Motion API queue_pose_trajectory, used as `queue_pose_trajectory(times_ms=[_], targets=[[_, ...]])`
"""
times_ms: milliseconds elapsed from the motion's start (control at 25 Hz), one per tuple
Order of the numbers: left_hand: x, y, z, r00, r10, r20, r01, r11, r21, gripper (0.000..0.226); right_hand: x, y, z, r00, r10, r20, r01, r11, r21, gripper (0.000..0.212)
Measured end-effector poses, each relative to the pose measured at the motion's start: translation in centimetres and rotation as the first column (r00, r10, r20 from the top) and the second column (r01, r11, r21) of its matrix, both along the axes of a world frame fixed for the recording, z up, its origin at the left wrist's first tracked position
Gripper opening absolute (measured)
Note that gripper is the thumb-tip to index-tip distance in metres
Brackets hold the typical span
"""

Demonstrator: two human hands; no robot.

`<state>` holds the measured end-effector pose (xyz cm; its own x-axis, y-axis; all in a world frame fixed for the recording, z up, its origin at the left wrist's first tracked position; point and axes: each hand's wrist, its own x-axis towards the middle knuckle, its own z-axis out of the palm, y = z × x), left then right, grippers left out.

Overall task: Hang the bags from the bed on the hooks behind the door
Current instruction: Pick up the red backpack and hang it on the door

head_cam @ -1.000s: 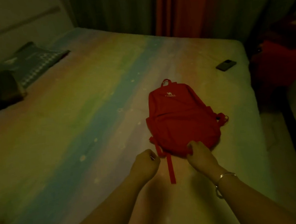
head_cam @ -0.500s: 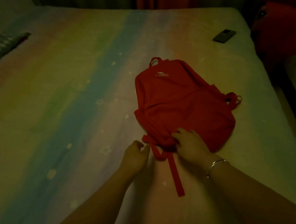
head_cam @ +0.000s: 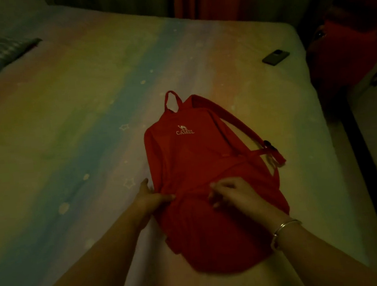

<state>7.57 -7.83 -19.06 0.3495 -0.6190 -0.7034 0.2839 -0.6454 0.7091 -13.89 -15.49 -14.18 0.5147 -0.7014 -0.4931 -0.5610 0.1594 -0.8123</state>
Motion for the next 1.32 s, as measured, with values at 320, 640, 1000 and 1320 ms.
queue_pose_trajectory(times_ms=[320, 640, 1000, 1320], targets=[[1.9, 8.2, 1.8, 0.701, -0.571, -0.427, 0.636, 0.772, 0.013, 0.054, 1.8, 0.9, -2.1, 0.911, -0.281, -0.303, 0.046, 0.797, -0.603, 0.035], [3.1, 4.6, 3.3, 0.929, 0.26, -0.264, -0.307, 0.939, -0.154, 0.085, 4.3, 1.0, -1.4, 0.939, -0.095, -0.33, -0.058, 0.903, -0.426, 0.042], [-4.0, 4.4, 19.2, 0.892, -0.238, 0.384, 0.358, 0.89, -0.28, 0.024, 2.5, 0.6, 10.2, 0.986, -0.169, 0.009, 0.157, 0.888, -0.432, 0.039], [-16.3, 23.0, 37.2, 0.881, -0.025, 0.472, 0.254, 0.868, -0.427, 0.03, -1.9, 9.5, 30.1, 0.992, 0.09, 0.093, -0.006, 0.753, -0.658, 0.084]])
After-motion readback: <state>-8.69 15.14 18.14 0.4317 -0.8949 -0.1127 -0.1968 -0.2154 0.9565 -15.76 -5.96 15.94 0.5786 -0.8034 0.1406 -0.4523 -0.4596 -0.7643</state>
